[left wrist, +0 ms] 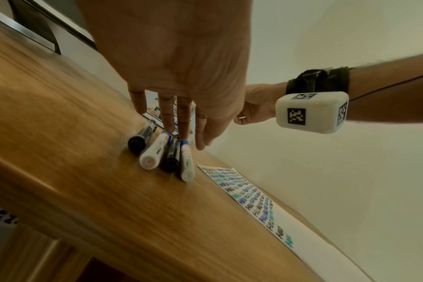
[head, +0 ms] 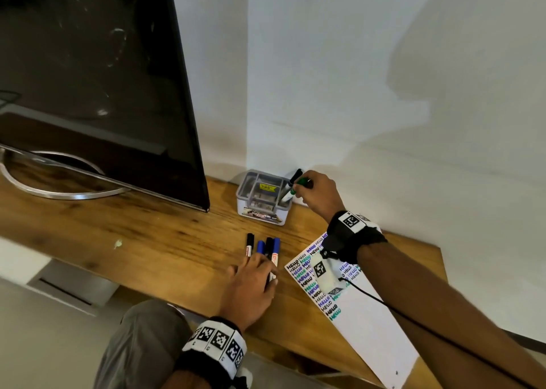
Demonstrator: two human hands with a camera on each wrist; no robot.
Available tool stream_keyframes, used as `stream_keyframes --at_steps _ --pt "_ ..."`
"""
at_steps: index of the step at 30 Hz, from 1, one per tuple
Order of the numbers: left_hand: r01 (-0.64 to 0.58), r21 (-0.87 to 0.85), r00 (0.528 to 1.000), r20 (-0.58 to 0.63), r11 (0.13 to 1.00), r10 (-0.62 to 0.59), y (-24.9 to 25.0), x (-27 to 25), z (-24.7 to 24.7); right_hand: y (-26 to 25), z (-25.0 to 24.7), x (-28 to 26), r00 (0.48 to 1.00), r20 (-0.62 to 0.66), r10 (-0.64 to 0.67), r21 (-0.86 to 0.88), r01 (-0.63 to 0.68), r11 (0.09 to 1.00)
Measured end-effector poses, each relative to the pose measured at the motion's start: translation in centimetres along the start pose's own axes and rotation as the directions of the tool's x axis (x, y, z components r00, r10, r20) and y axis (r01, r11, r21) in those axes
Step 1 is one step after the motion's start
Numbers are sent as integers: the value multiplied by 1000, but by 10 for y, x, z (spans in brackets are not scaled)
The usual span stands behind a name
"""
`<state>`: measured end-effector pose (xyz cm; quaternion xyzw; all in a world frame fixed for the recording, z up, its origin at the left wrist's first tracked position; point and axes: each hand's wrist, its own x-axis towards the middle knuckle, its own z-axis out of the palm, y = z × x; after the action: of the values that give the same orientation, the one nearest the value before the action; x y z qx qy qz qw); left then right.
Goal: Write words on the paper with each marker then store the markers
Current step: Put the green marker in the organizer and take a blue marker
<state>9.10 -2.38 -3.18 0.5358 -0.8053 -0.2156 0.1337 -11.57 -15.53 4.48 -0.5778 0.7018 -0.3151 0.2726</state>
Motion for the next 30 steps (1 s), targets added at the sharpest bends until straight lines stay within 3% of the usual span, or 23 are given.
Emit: stream_keyframes --at_steps 11,22,30 --pt "26 14 999 -20 1000 -26 0 3 -1 8 5 -7 999 -36 -8 -12 7 1000" --pt "36 6 999 -21 999 -36 1 3 -3 6 11 -9 998 -52 -21 -139 13 990" --pt "67 52 998 -22 996 -66 2 6 -2 29 7 -47 974 -165 154 109 -138 985"
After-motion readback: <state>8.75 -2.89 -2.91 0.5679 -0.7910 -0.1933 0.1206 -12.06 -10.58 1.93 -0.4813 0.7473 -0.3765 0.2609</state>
